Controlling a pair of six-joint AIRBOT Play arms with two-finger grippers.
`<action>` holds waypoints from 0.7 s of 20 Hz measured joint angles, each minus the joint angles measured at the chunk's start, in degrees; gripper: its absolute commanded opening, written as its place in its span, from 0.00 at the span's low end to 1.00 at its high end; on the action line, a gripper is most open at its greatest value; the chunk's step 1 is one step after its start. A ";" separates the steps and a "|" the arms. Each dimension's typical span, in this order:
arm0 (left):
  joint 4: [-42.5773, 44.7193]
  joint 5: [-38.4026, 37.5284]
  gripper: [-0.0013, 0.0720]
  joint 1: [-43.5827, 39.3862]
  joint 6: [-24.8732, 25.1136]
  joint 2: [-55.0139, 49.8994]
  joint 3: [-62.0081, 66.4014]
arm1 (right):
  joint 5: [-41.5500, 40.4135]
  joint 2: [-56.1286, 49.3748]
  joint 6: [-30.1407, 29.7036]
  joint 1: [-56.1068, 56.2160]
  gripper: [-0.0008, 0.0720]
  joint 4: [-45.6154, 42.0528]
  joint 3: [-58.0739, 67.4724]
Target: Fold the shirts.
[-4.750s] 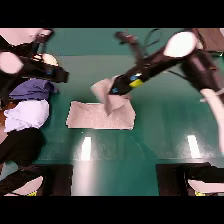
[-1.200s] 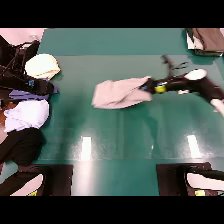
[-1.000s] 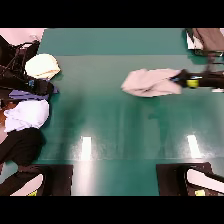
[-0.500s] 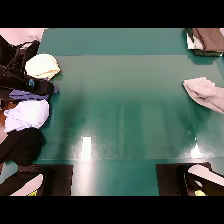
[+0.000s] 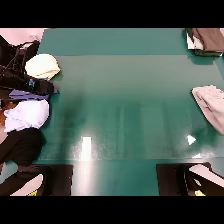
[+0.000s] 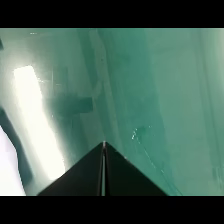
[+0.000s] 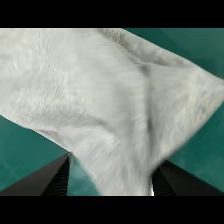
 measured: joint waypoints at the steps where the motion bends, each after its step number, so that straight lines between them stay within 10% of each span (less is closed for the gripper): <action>1: 0.00 -0.02 0.05 0.00 0.00 0.00 0.00 | 1.55 0.35 1.07 -0.11 0.78 -3.50 1.16; 13: 0.00 1.18 0.05 0.00 0.07 0.00 0.00 | 7.17 9.25 7.67 21.24 0.76 0.07 15.72; 14: 0.00 1.20 0.05 0.00 0.07 0.00 0.00 | 7.17 9.99 7.74 25.51 0.60 0.50 15.96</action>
